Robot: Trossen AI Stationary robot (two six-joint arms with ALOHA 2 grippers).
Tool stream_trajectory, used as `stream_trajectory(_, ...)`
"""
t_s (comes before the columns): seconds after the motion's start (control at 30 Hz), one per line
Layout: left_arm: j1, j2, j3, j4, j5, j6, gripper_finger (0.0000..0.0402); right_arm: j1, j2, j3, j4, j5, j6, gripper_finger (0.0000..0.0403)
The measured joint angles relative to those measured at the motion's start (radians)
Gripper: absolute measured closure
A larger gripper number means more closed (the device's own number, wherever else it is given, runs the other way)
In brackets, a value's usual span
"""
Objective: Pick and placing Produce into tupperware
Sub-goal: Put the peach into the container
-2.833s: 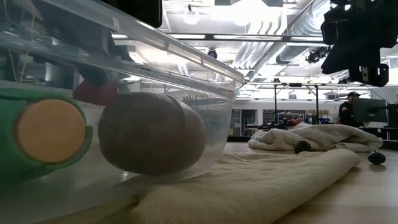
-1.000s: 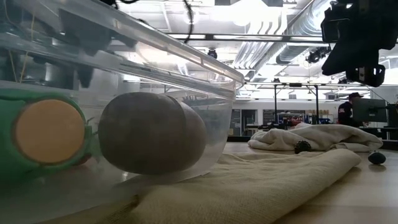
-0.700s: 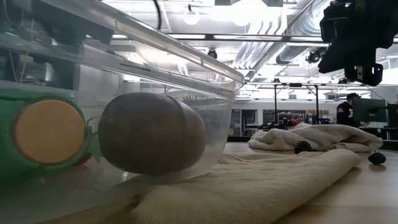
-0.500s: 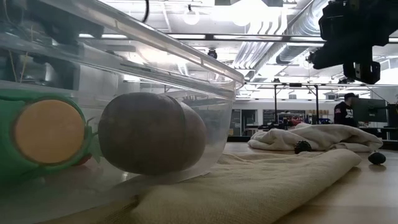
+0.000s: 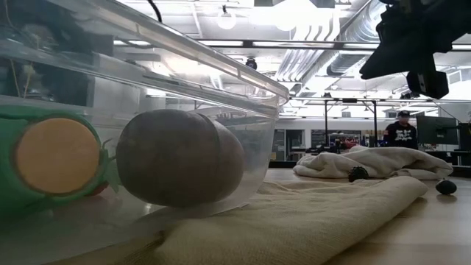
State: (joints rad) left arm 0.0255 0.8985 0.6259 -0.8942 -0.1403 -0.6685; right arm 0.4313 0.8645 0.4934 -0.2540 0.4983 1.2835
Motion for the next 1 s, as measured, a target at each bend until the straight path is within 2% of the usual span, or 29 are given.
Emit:
stream_trajectory(0.17, 0.1, 0.0, -0.036, 0.075, 0.055, 0.118, 0.0229, 0.0, 0.0, 0.0, 0.008, 0.014, 0.002, 0.0382)
stream_trajectory(0.37, 0.213, 0.002, -0.07, 0.157, 0.195, 0.179, 0.0229, 0.0, 0.0, 0.0, 0.016, 0.038, 0.003, 0.0382)
stream_trajectory(0.57, 0.26, 0.003, -0.11, 0.31, 0.198, 0.202, 0.0229, 0.0, 0.0, 0.0, 0.027, 0.06, 0.003, 0.0382)
stream_trajectory(1.0, 0.262, 0.003, -0.237, 0.437, 0.12, 0.35, 0.0229, 0.0, 0.0, 0.0, 0.03, 0.061, 0.003, 0.0382)
